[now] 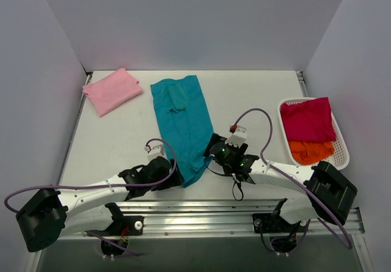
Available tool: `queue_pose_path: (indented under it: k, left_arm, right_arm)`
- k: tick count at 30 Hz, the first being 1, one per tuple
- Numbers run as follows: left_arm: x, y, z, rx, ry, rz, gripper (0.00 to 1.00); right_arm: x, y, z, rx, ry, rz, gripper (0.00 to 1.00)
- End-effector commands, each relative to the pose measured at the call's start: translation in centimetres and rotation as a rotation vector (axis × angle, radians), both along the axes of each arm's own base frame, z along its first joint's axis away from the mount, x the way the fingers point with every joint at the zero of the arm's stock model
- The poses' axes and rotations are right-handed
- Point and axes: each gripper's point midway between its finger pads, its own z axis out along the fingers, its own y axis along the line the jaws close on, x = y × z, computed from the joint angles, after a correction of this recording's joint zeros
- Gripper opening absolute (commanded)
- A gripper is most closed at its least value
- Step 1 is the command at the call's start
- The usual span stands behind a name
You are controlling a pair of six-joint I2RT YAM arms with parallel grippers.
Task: Fold and stack the t-shirts
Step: Fold the tshirt
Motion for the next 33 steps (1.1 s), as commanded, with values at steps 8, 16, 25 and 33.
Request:
queue_pose_path:
  k: [8, 16, 25, 33]
  left_arm:
    - [2.4, -2.9, -0.8, -0.100, -0.031, 0.087, 0.90]
    - [2.1, -6.0, -2.4, -0.137, 0.015, -0.006, 0.32]
    - [1.6, -1.4, -0.9, -0.017, -0.031, 0.045, 0.02]
    - [0.5, 4.6, 2.0, 0.049, -0.114, 0.109, 0.21]
  right_arm:
    - [0.4, -2.5, 1.5, -0.035, -0.041, -0.053, 0.97]
    - [0.7, -3.9, 1.3, -0.041, -0.037, -0.074, 0.98]
    - [-0.2, -4.5, 2.0, -0.013, -0.029, -0.070, 0.96]
    - [-7.2, -0.3, 0.9, 0.161, 0.016, 0.079, 0.97]
